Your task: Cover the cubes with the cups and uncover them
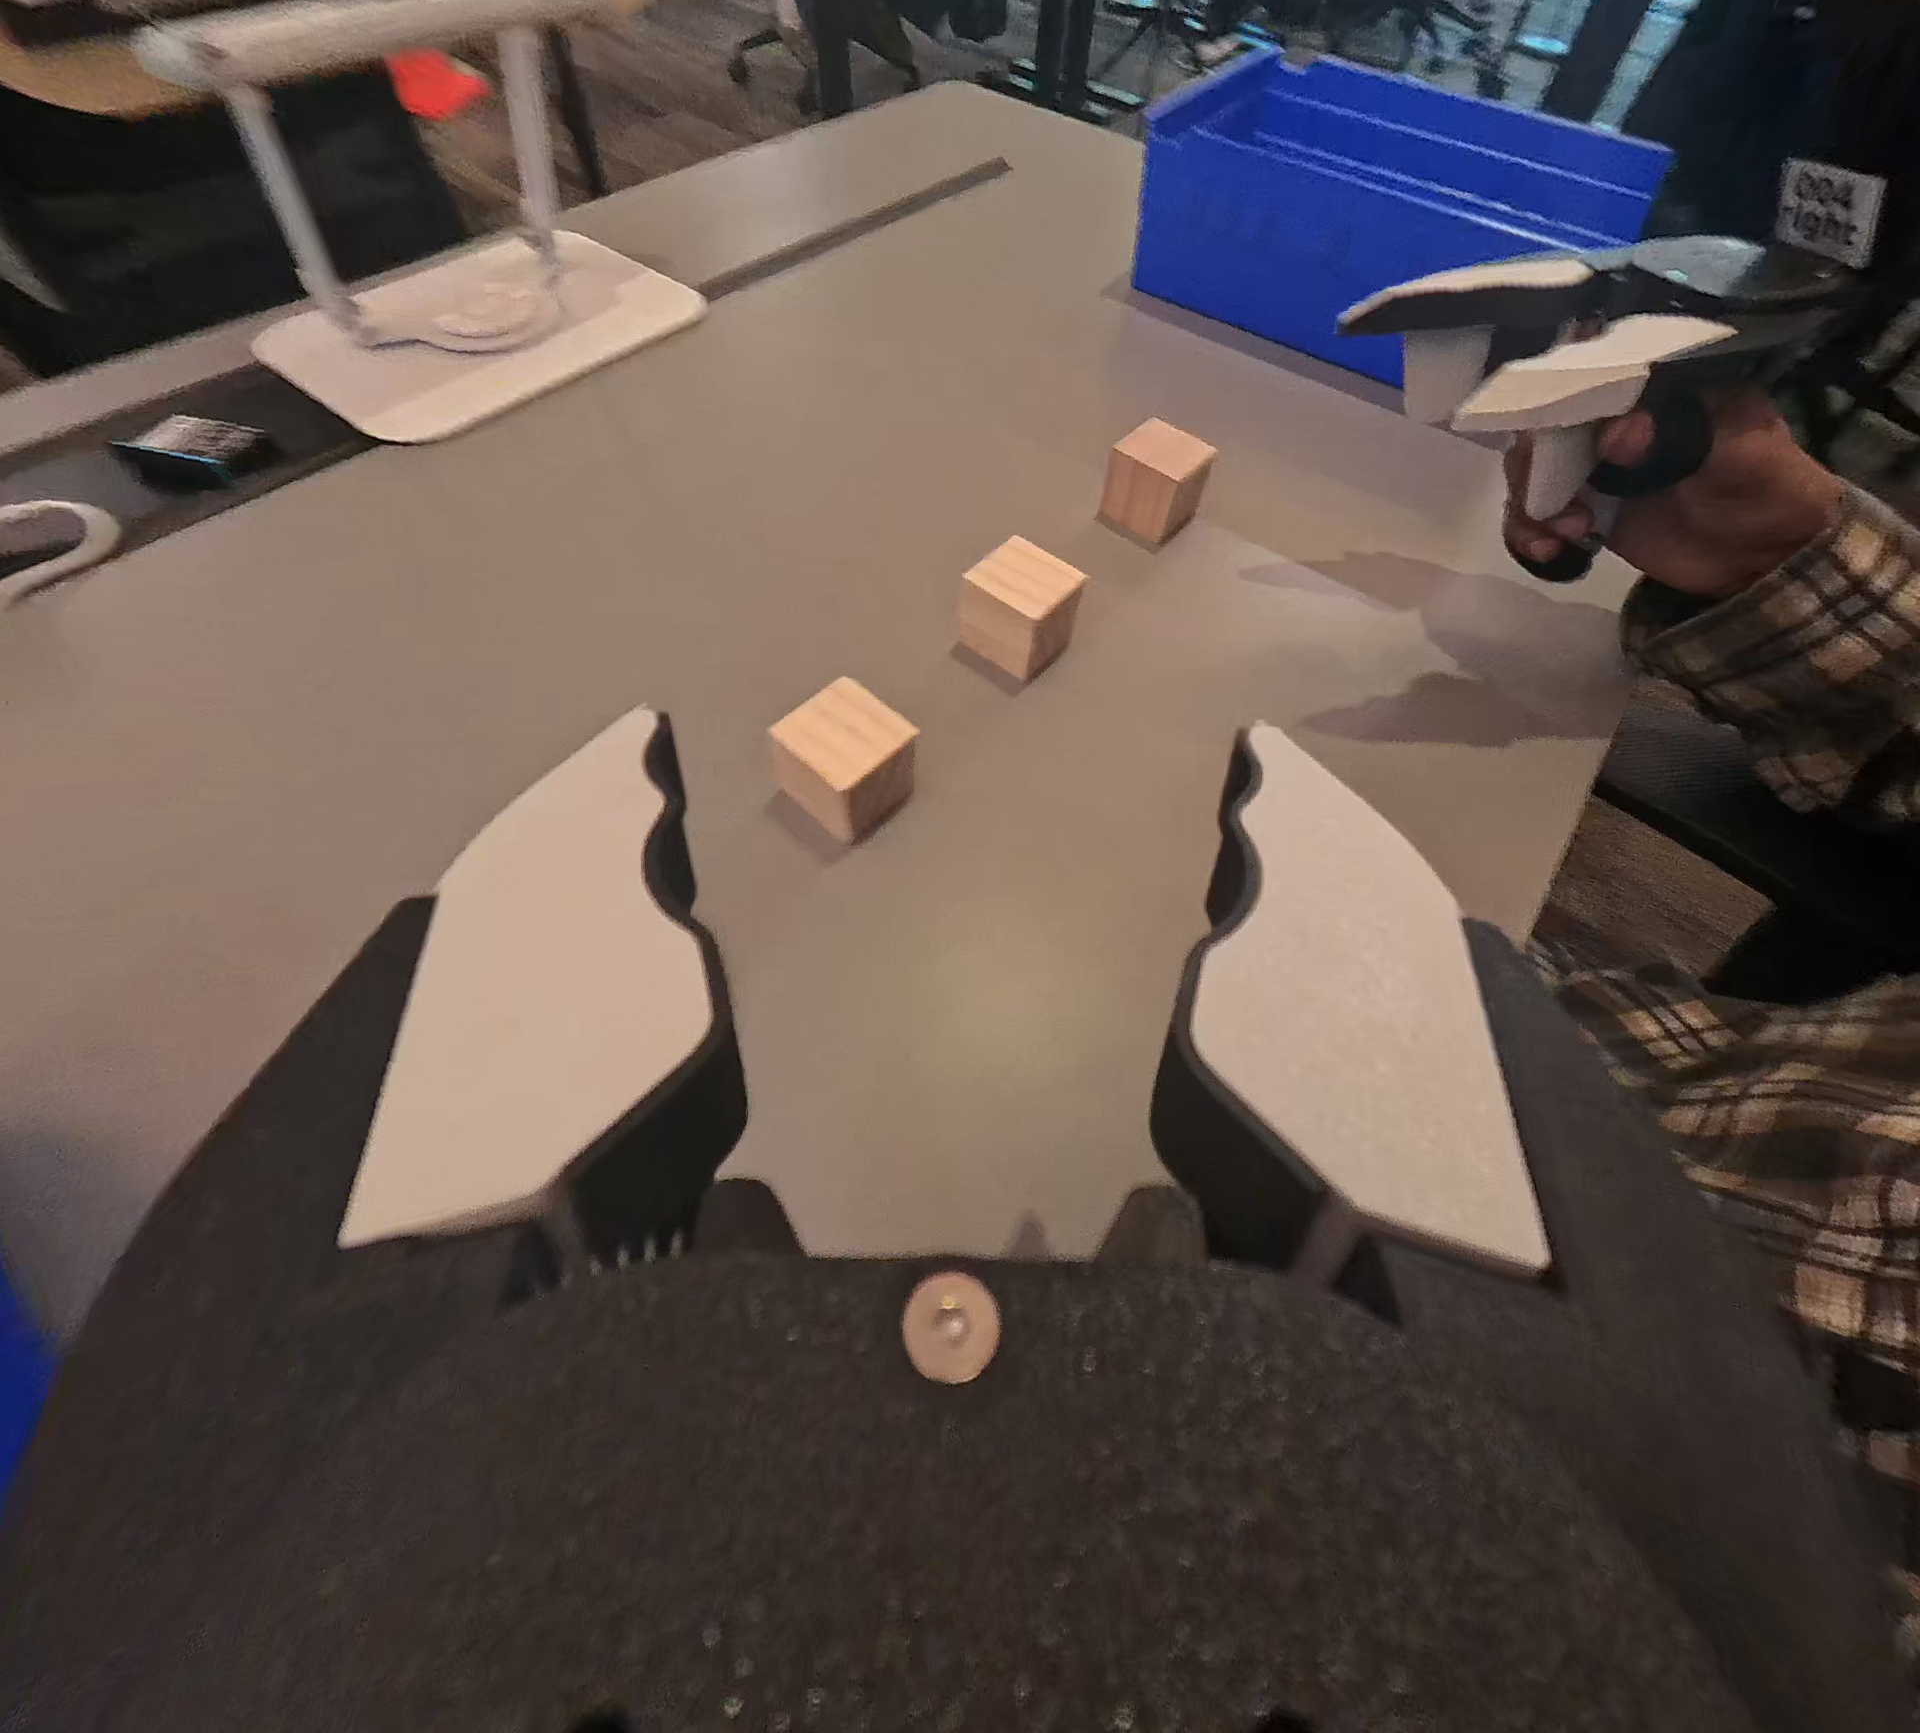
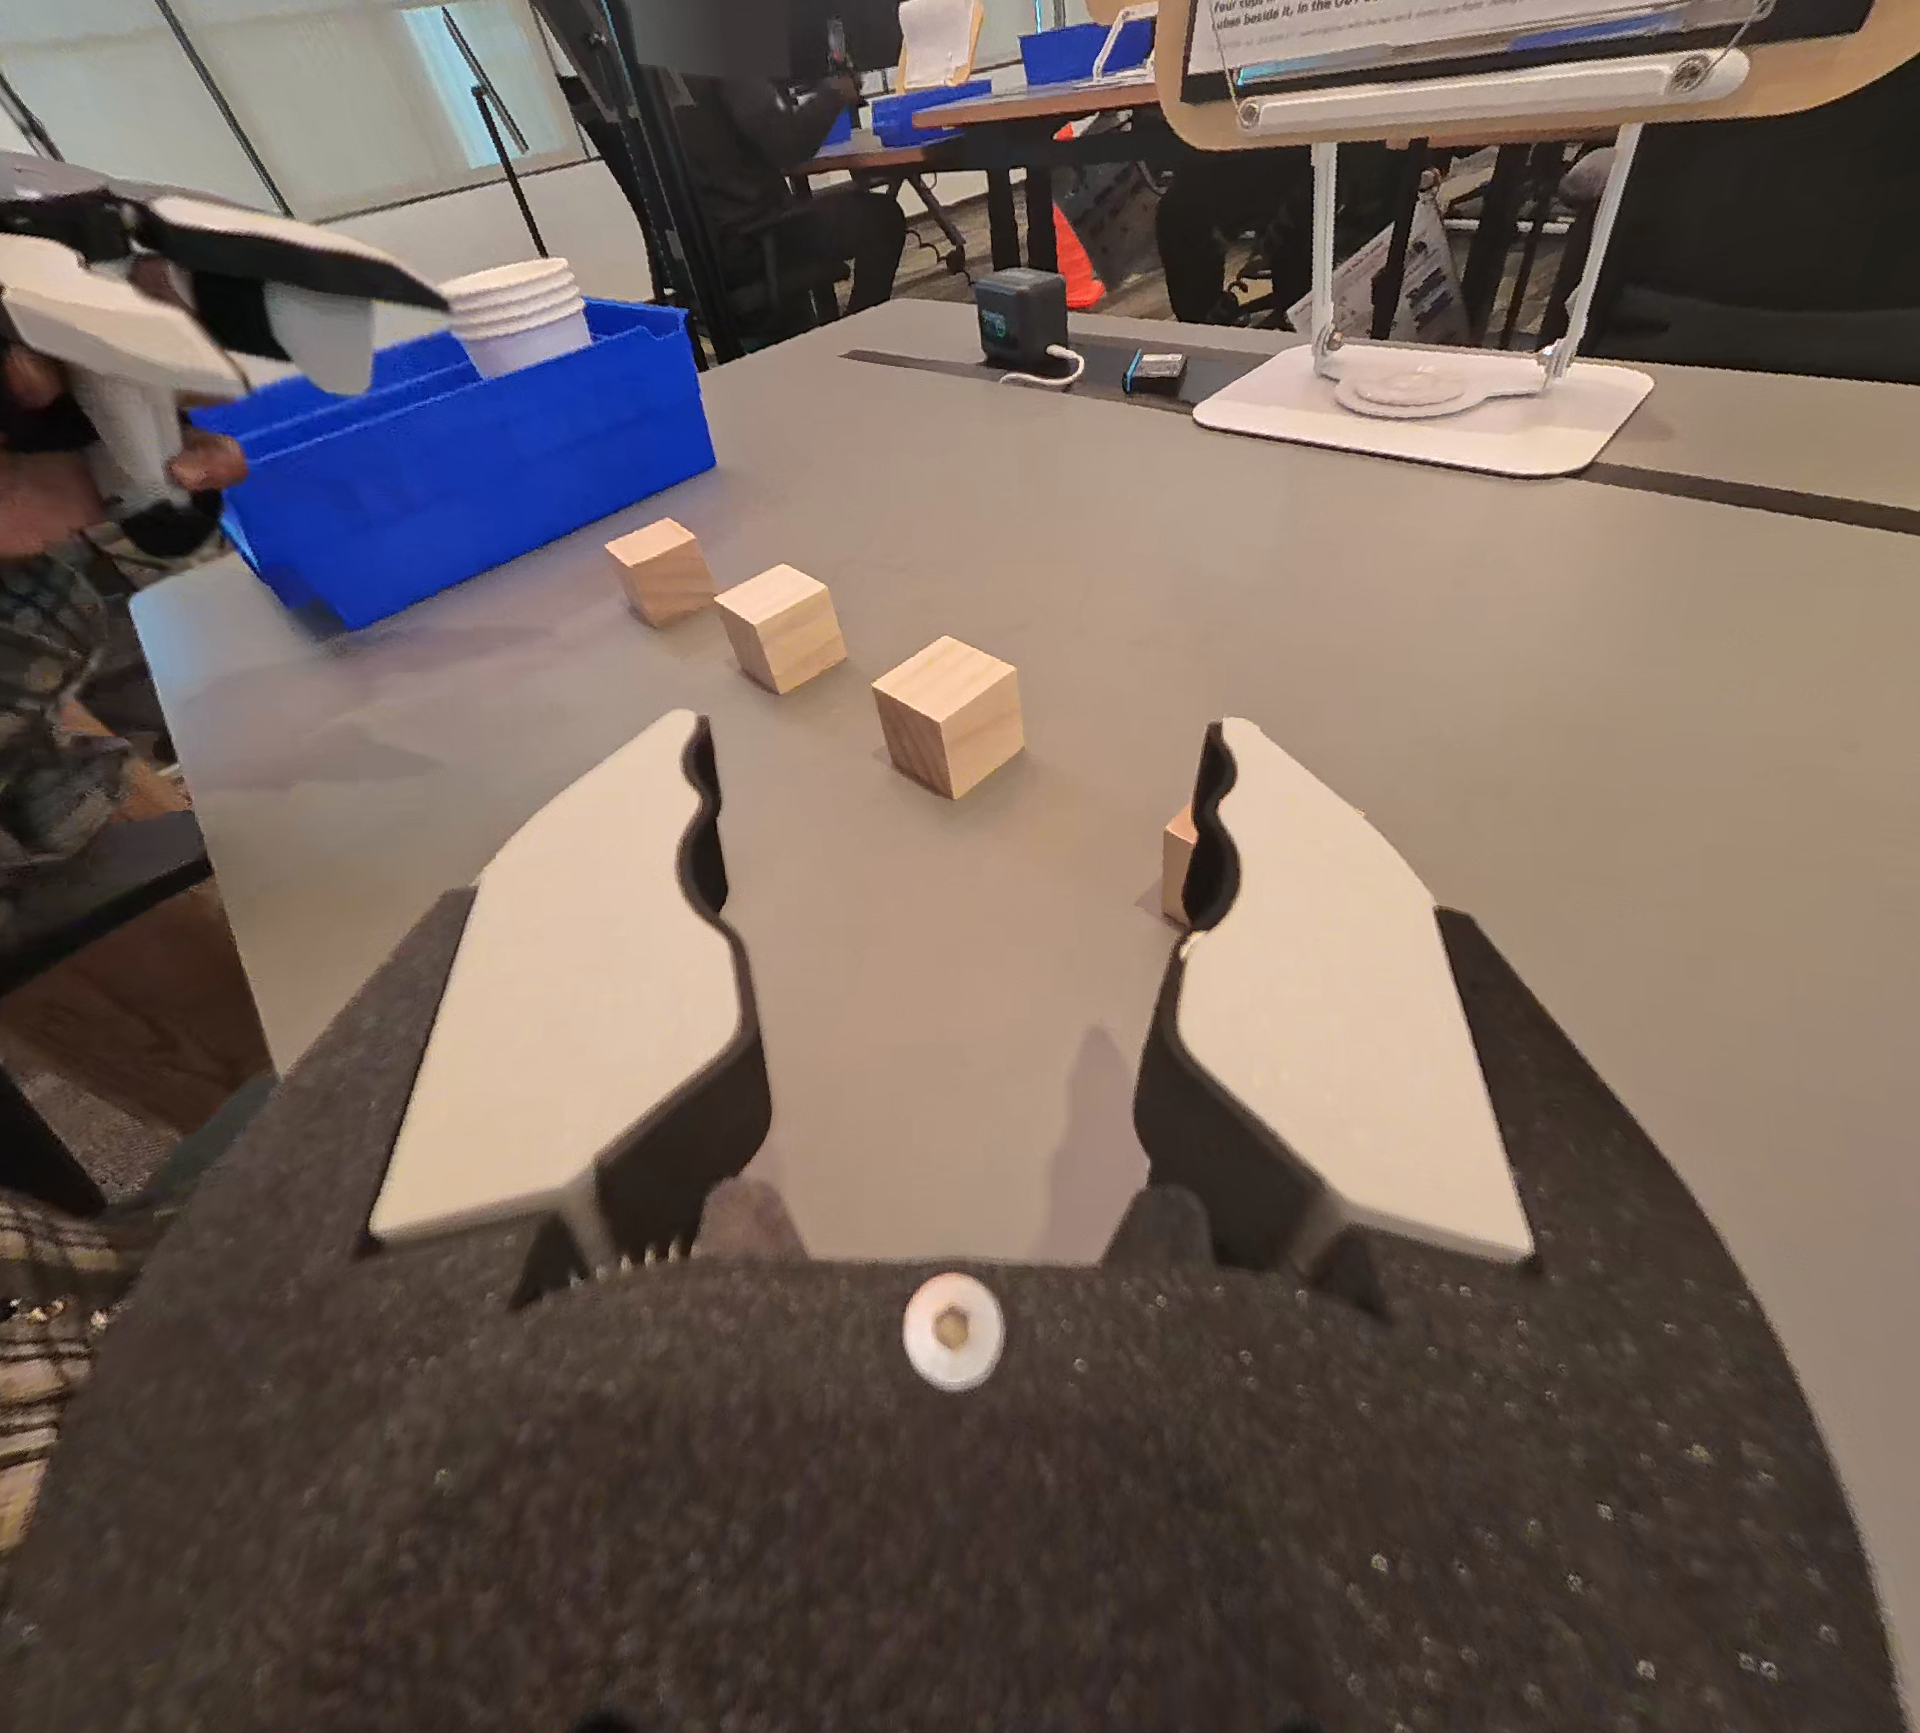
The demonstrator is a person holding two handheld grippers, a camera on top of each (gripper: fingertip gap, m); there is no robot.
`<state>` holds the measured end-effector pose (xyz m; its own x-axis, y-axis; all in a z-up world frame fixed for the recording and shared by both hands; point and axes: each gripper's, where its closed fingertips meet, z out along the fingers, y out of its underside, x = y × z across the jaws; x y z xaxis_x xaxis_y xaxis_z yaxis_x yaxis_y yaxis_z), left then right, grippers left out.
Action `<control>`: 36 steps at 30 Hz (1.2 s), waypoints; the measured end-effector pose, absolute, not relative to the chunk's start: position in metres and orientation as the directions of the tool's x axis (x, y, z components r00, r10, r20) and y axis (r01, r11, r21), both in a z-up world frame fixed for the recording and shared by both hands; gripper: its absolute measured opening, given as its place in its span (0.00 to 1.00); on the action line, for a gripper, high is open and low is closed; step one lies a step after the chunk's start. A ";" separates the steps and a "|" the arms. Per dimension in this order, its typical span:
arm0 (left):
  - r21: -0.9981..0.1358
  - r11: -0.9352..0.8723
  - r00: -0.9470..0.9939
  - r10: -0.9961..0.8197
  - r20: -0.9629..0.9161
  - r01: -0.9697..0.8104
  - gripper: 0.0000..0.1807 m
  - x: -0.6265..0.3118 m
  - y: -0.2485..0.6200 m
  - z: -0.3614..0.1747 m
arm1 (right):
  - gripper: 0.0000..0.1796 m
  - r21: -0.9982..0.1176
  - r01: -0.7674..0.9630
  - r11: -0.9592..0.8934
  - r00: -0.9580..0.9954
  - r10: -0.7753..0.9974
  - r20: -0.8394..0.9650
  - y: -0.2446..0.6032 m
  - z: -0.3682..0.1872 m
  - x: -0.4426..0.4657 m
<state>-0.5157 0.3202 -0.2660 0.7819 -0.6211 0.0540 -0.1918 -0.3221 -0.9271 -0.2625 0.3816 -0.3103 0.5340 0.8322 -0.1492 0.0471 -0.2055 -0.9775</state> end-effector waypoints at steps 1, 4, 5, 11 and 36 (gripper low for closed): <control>-0.931 -0.312 0.805 -0.592 0.033 -0.191 0.53 -0.530 0.320 -0.256 | 0.48 -0.977 0.047 -0.206 0.532 0.834 -0.150 0.381 -0.309 -0.262; -0.909 -0.333 0.862 -0.505 -0.053 -0.251 0.50 -0.589 0.319 -0.225 | 0.48 -0.979 0.055 -0.198 0.530 0.837 -0.140 0.377 -0.305 -0.259; -0.888 -0.356 0.873 -0.479 -0.092 -0.289 0.48 -0.612 0.320 -0.217 | 0.48 -0.979 0.056 -0.196 0.528 0.838 -0.138 0.375 -0.304 -0.258; -0.664 -0.573 0.850 -0.492 -0.189 -0.479 0.38 -0.738 0.332 -0.208 | 0.48 -0.981 0.027 -0.190 0.525 0.838 -0.148 0.366 -0.301 -0.256; -0.259 -0.728 0.772 -0.617 -0.154 -0.634 0.16 -0.823 0.372 -0.296 | 0.48 -0.972 0.017 -0.234 0.505 0.841 -0.194 0.366 -0.317 -0.256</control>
